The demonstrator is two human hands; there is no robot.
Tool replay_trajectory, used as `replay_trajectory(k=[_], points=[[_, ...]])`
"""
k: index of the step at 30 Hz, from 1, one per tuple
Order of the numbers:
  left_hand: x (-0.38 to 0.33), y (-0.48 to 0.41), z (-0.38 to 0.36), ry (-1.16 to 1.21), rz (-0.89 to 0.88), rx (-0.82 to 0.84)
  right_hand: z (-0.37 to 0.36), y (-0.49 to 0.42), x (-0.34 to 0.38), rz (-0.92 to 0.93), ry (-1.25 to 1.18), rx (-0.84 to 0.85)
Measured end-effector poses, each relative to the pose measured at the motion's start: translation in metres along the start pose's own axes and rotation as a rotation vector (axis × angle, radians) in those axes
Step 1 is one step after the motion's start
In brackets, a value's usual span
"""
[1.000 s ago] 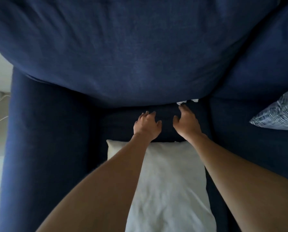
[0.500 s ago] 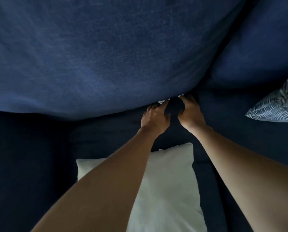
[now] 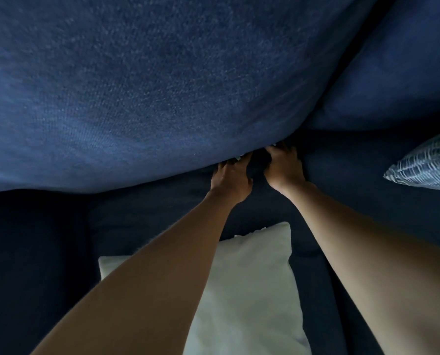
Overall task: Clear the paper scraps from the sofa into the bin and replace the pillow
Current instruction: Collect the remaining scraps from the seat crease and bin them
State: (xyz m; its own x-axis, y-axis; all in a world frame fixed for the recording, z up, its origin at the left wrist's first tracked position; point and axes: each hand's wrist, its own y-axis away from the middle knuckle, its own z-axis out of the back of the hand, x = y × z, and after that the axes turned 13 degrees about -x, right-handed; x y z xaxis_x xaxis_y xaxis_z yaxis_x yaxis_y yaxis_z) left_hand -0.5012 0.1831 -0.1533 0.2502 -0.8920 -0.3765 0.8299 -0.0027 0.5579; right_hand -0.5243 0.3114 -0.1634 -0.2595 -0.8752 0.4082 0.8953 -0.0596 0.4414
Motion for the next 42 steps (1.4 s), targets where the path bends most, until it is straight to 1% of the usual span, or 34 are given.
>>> replay_trajectory(k=[4,8,11,14,17,19,21,23,26,28,30,33,37,42], points=[[0.001,0.0,-0.004,0.004,0.0,-0.037,0.002,-0.002,0.001,0.015,0.066,0.025],[-0.002,0.003,-0.001,0.004,0.022,-0.063,0.006,0.004,-0.001,0.04,0.028,0.01],[-0.006,0.009,0.009,-0.007,0.004,-0.087,0.01,0.012,-0.002,0.08,-0.006,0.003],[-0.013,0.029,0.023,0.072,0.034,-0.194,0.024,0.028,0.005,-0.023,-0.065,-0.009],[-0.018,0.053,0.037,0.178,0.077,-0.342,0.036,0.048,0.02,-0.062,-0.139,-0.101],[-0.019,0.068,0.048,0.232,0.113,-0.417,0.046,0.062,0.033,-0.029,-0.177,-0.153],[-0.019,0.086,0.062,0.264,0.156,-0.453,0.058,0.076,0.047,0.017,-0.206,-0.189],[-0.018,0.105,0.08,0.281,0.16,-0.495,0.073,0.091,0.062,0.056,-0.212,-0.218],[-0.016,0.135,0.111,0.3,0.181,-0.58,0.095,0.113,0.085,0.123,-0.218,-0.248],[-0.014,0.157,0.131,0.318,0.227,-0.614,0.109,0.128,0.102,0.172,-0.244,-0.266],[-0.01,0.18,0.147,0.327,0.23,-0.644,0.119,0.145,0.119,0.209,-0.278,-0.276],[0.004,0.215,0.166,0.321,0.223,-0.699,0.119,0.174,0.149,0.266,-0.327,-0.292],[0.041,0.249,0.179,0.335,0.281,-0.764,0.103,0.203,0.187,0.335,-0.312,-0.308],[0.103,0.285,0.186,0.351,0.325,-0.791,0.071,0.233,0.226,0.376,-0.346,-0.236]])
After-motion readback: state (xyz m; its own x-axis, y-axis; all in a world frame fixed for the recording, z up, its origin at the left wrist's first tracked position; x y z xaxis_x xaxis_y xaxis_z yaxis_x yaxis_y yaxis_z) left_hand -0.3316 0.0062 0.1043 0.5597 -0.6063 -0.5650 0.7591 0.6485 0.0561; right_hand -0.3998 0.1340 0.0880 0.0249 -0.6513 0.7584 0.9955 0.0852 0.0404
